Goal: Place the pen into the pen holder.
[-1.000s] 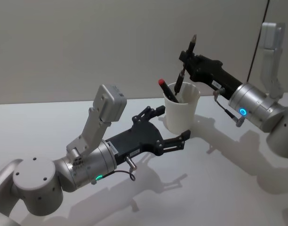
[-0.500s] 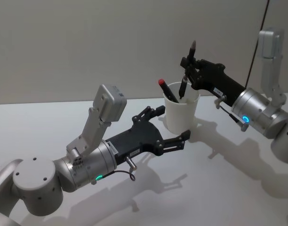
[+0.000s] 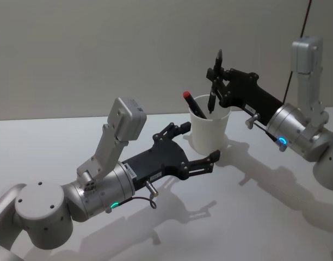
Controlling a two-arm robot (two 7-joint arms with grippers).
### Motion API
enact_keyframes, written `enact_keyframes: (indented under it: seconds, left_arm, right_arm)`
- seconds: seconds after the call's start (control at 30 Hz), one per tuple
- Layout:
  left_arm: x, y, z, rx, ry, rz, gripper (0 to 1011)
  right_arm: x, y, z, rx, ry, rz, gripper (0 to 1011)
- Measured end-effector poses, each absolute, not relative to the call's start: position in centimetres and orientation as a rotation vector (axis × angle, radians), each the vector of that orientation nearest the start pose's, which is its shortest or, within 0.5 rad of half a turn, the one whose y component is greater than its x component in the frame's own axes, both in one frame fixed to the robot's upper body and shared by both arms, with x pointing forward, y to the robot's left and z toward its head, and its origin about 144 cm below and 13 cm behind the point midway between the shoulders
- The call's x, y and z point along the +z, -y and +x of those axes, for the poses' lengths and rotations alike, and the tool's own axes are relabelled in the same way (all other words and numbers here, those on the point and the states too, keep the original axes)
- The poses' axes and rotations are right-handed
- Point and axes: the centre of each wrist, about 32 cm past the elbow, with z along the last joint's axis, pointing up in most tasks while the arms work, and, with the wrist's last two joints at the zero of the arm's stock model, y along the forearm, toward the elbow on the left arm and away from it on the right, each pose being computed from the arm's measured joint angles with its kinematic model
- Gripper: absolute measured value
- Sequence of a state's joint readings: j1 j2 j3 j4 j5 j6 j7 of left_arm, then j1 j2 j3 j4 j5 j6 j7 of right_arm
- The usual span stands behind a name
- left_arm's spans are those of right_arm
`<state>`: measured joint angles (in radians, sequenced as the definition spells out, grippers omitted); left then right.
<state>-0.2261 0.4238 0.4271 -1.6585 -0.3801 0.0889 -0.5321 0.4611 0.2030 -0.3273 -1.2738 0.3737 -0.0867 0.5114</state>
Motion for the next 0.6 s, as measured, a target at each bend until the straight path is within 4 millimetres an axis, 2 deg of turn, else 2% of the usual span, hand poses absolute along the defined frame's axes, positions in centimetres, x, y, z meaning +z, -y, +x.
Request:
enact_keyframes:
  seconds: [0.47, 0.57, 0.6]
  left_arm:
    - [121.20, -21.49, 49.01, 0.620, 0.087, 0.056, 1001]
    - [121.20, -21.49, 49.01, 0.620, 0.087, 0.056, 1001]
    - [121.20, -21.49, 49.01, 0.620, 0.087, 0.056, 1001]
  right_arm:
    - [120.84, 20.67, 57.39, -0.824, 0.159, 0.118, 124]
    - [120.76, 20.65, 57.36, -0.827, 0.163, 0.112, 179]
    - [120.74, 20.64, 57.35, -0.829, 0.165, 0.109, 228]
